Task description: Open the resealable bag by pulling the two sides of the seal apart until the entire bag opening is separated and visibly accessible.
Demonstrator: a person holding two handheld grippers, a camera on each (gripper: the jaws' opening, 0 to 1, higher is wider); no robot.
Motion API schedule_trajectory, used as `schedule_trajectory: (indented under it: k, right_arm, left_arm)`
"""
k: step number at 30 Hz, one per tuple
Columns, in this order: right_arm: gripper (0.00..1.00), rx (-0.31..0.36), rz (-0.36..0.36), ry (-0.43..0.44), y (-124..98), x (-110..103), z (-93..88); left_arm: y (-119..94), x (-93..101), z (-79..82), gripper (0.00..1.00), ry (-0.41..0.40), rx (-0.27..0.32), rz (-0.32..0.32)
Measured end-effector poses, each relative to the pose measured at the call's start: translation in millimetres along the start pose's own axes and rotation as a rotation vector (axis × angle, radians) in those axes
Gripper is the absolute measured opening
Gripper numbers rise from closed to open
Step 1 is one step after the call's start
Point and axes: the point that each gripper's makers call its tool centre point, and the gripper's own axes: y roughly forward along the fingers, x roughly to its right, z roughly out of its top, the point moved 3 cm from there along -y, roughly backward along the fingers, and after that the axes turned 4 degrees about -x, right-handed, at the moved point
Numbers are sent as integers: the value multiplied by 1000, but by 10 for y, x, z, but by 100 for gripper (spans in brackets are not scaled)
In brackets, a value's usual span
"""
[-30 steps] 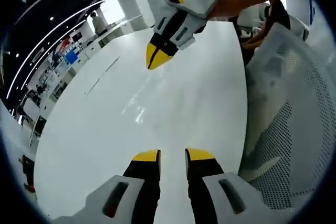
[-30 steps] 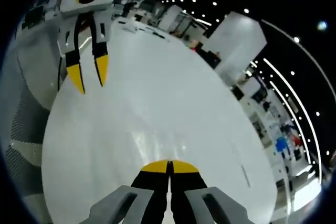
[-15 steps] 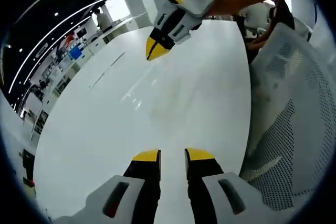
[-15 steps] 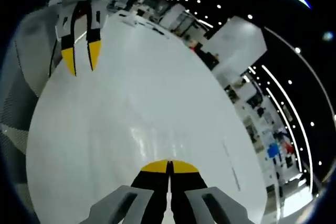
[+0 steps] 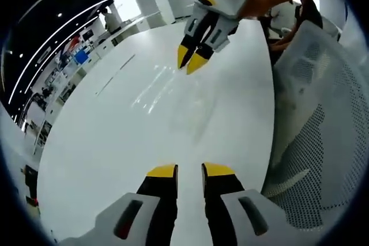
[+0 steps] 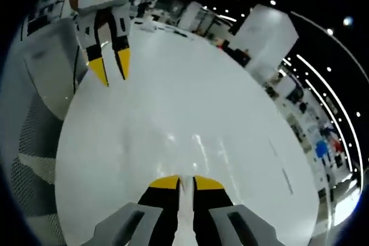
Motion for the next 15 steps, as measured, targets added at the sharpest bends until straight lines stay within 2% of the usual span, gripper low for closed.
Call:
schedule_trajectory:
  k: [4,8,15]
  right_arm:
    - [6,-50,19,43,45,-55,-114]
    - [5,-70,15,77,100,-36,-189]
    - [3,-78,-12,84,184,80,-172]
  left_arm:
    - [7,1,1,14,-2,0,-1]
    - [6,-9,-18,13,-5,-2,2]
    - [8,-29,-25,13,-14,-6,5]
